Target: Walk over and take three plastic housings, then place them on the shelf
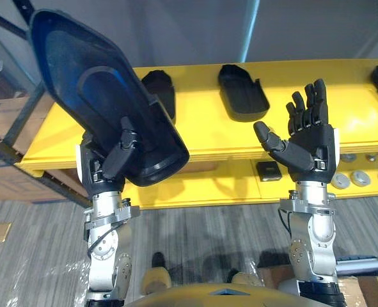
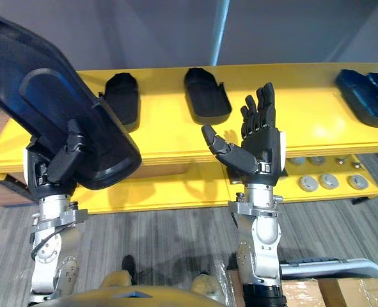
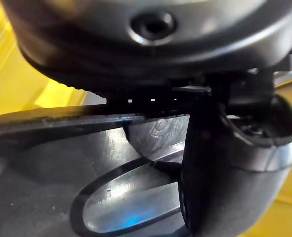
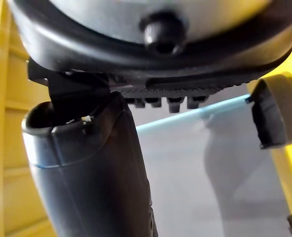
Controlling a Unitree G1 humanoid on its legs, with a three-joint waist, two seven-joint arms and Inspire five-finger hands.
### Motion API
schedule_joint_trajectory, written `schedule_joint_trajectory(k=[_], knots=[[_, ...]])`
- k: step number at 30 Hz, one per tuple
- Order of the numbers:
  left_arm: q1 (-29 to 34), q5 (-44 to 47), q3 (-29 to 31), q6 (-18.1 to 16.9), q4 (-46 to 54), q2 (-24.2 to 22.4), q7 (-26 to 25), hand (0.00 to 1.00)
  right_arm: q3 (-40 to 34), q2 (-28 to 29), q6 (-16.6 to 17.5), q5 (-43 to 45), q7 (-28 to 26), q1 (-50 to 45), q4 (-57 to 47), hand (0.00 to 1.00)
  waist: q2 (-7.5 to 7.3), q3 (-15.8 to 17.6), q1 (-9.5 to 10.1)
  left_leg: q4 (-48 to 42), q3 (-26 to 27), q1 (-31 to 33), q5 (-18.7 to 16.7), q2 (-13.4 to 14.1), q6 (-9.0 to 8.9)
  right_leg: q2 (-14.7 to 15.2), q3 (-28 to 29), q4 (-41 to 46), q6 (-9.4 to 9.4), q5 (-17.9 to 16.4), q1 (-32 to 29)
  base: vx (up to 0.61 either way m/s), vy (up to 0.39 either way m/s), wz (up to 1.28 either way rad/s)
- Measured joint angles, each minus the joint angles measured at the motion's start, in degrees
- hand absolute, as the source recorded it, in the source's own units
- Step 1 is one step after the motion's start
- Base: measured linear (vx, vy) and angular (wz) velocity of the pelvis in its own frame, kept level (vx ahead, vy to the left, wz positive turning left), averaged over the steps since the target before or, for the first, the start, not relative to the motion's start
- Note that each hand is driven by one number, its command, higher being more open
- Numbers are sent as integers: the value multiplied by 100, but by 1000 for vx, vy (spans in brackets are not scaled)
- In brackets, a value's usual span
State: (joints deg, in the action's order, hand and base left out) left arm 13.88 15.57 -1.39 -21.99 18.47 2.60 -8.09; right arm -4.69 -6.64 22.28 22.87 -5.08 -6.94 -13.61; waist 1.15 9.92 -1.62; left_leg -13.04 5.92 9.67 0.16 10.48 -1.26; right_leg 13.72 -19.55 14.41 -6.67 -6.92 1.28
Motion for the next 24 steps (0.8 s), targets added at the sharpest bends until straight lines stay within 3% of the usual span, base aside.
schedule_joint_trajectory(k=[2, 3, 4, 5, 6, 7, 8, 9, 10, 11, 13, 14, 15, 16, 17, 19, 24], knots=[[31, -74, -2, 0, -55, 7, 20, 0, -61, -33, 1, 411, -209, -8, 6, 100, 12, 100, -1, -897, -168, 260, -103, 167, -103, 466, -1, 413, -259, -245, 22, -70, 249, 32], [46, -74, -1, 0, -63, 3, 22, 0, -54, -50, 1, 538, -282, -2, 8, 100, 60, 101, 7, -1041, -240, 261, -142, 229, -149, 552, 39, 492, -346, -287, -1, -65, 359, -1], [79, -56, 24, -2, -73, 0, 92, 0, -29, -81, 14, 696, -358, -2, 22, 100, 155, 84, 14, -1237, -410, 181, -487, 241, -316, 732, 175, 612, -553, -361, 2, -37, 489, -12], [97, -26, 71, -4, -77, 28, 244, 0, -15, -68, 47, 692, -358, 2, 98, 100, 167, 74, 22, -1413, -355, 184, -963, 117, -799, 886, 360, 628, -675, -386, 1, -9, 631, -17], [102, -13, 116, -4, -77, 77, 340, 0, 29, 13, 69, 690, -341, 8, 177, 100, 124, 78, 56, -1576, -257, 200, -1065, -24, -694, 981, 526, 571, -673, -383, 4, 28, 539, -19], [170, -22, 175, 9, -76, 141, 530, 0, 162, 85, 69, 678, -259, -71, 271, 100, 13, 61, 81, -1754, -116, 315, -1313, -214, -625, 1041, 830, 209, -546, -308, 57, 54, 565, -16], [174, -27, 176, 18, -75, 204, 678, 0, 370, 82, 68, 672, -197, -150, 323, 100, -24, 58, 108, -1855, -15, 454, -1455, -287, -515, 1042, 962, -57, -71, 156, 61, 39, 355, -18], [172, -25, 197, 33, -83, 230, 751, 0, 488, 86, 68, 672, -182, -135, 405, 100, -21, 64, 160, -1870, 36, 510, -1483, -284, -463, 1040, 967, -80, 7, 518, -60, 24, 455, -26], [172, -32, 238, 118, -88, 306, 885, 0, 706, 136, 66, 671, -147, -120, 586, 100, -24, 65, 256, -1794, 134, 527, -1435, -266, -325, 1018, 811, -106, 201, 1077, -229, 6, 357, -29], [172, -66, 235, 153, -89, 351, 948, 0, 820, 233, 65, 661, -146, -116, 702, 100, -43, 72, 287, -1646, 238, 450, -1322, -276, -177, 979, 680, -112, 170, 1119, -233, 63, 452, -18], [122, -100, 218, 220, -87, 516, 1035, 0, 942, 350, 62, 610, -140, -91, 737, 100, -67, 58, 280, -1256, 257, 242, -1149, -359, -21, 495, 754, -39, -78, 721, -181, 127, 242, 4], [-24, -101, 188, 280, -87, 563, 1073, 0, 911, 344, 63, 422, -103, -63, 673, 100, -75, 52, 243, -947, 225, 123, -1002, -446, 36, 71, 875, -66, -125, 324, -130, 135, 137, 34], [-274, -95, 105, 399, -89, 642, 1072, 0, 849, 344, 63, 351, -43, -67, 567, 100, -79, 44, 145, -651, 119, 58, -826, -582, 99, -264, 1011, -159, -34, 20, -109, 121, 117, 51], [-440, -94, 41, 469, -92, 671, 1072, 0, 789, 345, 63, 228, 9, -69, 499, 100, -79, 43, 88, -506, 60, 29, -719, -677, 125, -406, 1047, -267, 72, -103, -102, 98, 84, 62], [-658, -94, -74, 563, -96, 682, 1069, 0, 689, 335, 62, 147, 83, -64, 418, 100, -60, 46, 4, -327, 12, -3, -594, -819, 159, -509, 1056, -481, 180, -139, -58, 73, 39, 44], [-762, -114, -275, 637, -96, 686, 995, 0, 543, 342, 61, 33, 117, -71, 401, 100, 26, 2, -47, -192, -7, -20, -527, -894, 171, -504, 1184, -622, 103, -12, 11, 84, 41, 15], [-677, -725, -504, 890, -97, 695, 552, 0, 381, 331, -78, -1, 156, -100, 90, 100, 52, -12, -119, 413, 62, -286, -238, -859, 75, -580, 1363, -736, 145, 158, -20, 7, -26, -11]])
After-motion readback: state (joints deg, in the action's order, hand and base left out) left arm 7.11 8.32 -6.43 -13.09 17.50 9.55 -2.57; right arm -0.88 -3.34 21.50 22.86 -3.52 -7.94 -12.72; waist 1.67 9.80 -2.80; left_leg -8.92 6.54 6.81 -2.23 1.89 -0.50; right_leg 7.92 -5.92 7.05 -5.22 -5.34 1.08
